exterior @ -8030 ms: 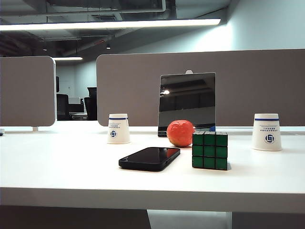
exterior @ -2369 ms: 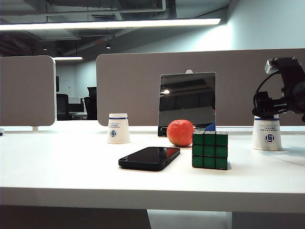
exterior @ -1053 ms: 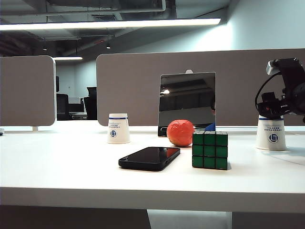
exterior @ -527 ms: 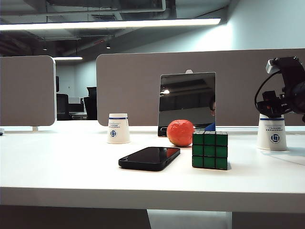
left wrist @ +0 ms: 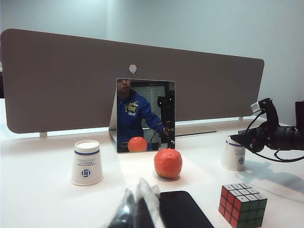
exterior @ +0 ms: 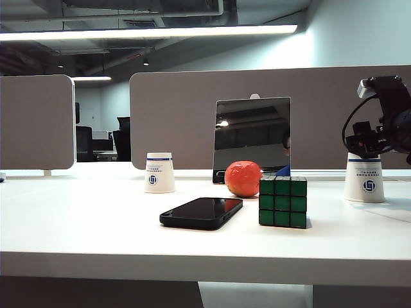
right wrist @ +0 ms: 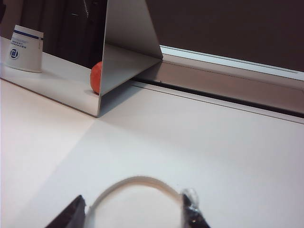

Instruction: Carefully pick up the cup on the right and stack it on top of the cup on the left.

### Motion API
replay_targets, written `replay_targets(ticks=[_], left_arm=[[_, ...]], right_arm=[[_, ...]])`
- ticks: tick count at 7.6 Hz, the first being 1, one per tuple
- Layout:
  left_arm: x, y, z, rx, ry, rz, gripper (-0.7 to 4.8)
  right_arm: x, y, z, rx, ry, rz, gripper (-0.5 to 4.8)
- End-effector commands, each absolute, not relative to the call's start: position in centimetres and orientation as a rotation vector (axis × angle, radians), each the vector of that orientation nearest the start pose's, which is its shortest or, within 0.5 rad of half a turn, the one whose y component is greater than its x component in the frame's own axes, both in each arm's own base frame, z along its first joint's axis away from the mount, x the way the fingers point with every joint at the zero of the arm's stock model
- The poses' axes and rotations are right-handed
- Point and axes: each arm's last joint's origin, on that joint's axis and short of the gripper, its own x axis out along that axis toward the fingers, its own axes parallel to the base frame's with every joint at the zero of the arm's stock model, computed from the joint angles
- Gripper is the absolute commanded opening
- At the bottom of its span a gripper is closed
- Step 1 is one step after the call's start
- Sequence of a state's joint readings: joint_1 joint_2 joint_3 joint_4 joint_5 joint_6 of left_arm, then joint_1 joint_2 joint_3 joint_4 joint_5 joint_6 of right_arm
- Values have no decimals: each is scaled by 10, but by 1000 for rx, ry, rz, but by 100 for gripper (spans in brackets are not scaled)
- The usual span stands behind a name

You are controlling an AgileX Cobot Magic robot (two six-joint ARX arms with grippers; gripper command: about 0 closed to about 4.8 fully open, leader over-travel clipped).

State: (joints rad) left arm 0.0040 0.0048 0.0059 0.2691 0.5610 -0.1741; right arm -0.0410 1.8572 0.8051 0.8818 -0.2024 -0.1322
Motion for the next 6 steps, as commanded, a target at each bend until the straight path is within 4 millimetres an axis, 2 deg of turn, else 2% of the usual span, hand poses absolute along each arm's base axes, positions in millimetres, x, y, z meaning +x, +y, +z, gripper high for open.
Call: replay_targets(ticks=[1,4,5,6], left_arm=[[89,-15,191,-90,-224,-577,-6],[89,-15,191,-90,-224,-577,-6],[90,-15,191,-91,-224,-576,-6],[90,-15,191,-91,-224,-576,-6]], right_arm=[[364,-6,169,-120,51,235,255],[364,-7,175,-103,4,234,263],[364,-9,168,-104,70,163,347],[365,-10,160,-115,127,167,347]])
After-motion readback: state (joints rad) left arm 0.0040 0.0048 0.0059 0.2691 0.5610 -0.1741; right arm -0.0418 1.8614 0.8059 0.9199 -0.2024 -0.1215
